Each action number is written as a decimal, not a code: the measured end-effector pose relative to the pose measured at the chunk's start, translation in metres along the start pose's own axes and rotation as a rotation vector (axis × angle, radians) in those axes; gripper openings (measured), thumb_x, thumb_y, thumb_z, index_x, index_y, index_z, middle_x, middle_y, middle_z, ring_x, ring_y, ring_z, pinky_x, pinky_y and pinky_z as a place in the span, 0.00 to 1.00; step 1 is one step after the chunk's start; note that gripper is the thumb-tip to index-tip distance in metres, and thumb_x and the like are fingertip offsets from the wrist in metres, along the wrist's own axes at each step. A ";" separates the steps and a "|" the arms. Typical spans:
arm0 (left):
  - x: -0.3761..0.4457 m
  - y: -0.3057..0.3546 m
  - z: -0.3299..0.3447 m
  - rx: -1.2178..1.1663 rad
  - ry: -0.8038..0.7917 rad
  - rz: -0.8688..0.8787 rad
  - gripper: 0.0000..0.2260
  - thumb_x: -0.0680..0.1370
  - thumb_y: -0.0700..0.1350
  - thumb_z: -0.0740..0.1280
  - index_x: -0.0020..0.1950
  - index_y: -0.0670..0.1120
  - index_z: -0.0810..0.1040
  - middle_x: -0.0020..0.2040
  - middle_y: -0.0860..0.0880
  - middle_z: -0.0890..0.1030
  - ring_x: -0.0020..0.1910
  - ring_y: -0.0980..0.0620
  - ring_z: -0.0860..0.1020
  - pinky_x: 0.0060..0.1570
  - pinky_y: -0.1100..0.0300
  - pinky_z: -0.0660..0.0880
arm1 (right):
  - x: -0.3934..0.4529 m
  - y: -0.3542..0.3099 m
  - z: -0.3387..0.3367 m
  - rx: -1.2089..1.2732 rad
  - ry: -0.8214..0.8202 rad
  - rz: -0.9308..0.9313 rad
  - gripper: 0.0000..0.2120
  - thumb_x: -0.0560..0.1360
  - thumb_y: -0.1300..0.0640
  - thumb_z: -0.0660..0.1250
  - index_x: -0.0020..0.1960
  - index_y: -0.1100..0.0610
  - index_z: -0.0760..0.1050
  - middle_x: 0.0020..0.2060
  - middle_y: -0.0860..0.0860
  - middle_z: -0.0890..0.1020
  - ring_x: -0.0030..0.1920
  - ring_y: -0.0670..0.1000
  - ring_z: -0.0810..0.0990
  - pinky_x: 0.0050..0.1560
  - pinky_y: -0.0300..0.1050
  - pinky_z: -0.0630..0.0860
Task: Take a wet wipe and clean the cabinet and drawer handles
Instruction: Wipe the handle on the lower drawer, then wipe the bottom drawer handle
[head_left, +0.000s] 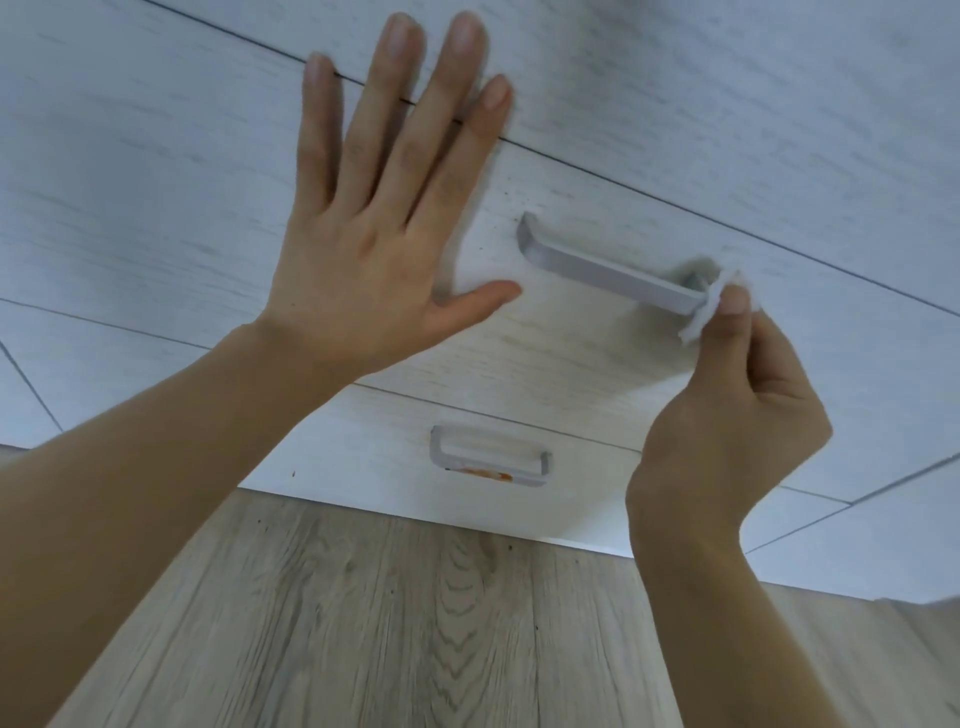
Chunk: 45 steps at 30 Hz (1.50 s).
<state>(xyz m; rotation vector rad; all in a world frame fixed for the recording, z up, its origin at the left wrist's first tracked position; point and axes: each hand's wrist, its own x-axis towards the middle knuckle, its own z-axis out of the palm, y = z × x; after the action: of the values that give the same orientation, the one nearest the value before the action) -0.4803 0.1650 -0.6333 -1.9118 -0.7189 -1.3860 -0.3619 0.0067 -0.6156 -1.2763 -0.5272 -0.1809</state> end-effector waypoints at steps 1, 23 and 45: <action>0.000 0.000 -0.001 0.002 -0.003 0.002 0.42 0.75 0.70 0.56 0.74 0.38 0.58 0.71 0.36 0.61 0.69 0.33 0.58 0.67 0.34 0.53 | -0.003 -0.002 0.001 0.018 -0.009 0.038 0.14 0.77 0.54 0.66 0.35 0.59 0.78 0.26 0.44 0.68 0.29 0.40 0.65 0.36 0.27 0.68; -0.166 0.028 -0.015 -0.182 -0.441 -0.021 0.35 0.81 0.62 0.53 0.78 0.41 0.45 0.78 0.46 0.38 0.76 0.44 0.39 0.71 0.37 0.44 | -0.067 0.082 -0.052 -0.164 -0.036 0.424 0.04 0.72 0.56 0.72 0.45 0.50 0.84 0.38 0.43 0.85 0.43 0.38 0.82 0.54 0.40 0.78; -0.172 0.029 0.003 -0.165 -0.382 -0.026 0.42 0.79 0.64 0.57 0.77 0.43 0.36 0.75 0.48 0.31 0.74 0.45 0.32 0.67 0.35 0.42 | -0.090 0.101 -0.040 -0.201 -0.114 0.292 0.09 0.73 0.60 0.70 0.52 0.56 0.82 0.43 0.49 0.80 0.44 0.42 0.80 0.46 0.26 0.73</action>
<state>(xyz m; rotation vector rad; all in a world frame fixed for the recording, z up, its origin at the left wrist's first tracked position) -0.5061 0.1396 -0.8039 -2.3410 -0.8300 -1.1341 -0.3872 -0.0157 -0.7532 -1.5500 -0.4211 0.0862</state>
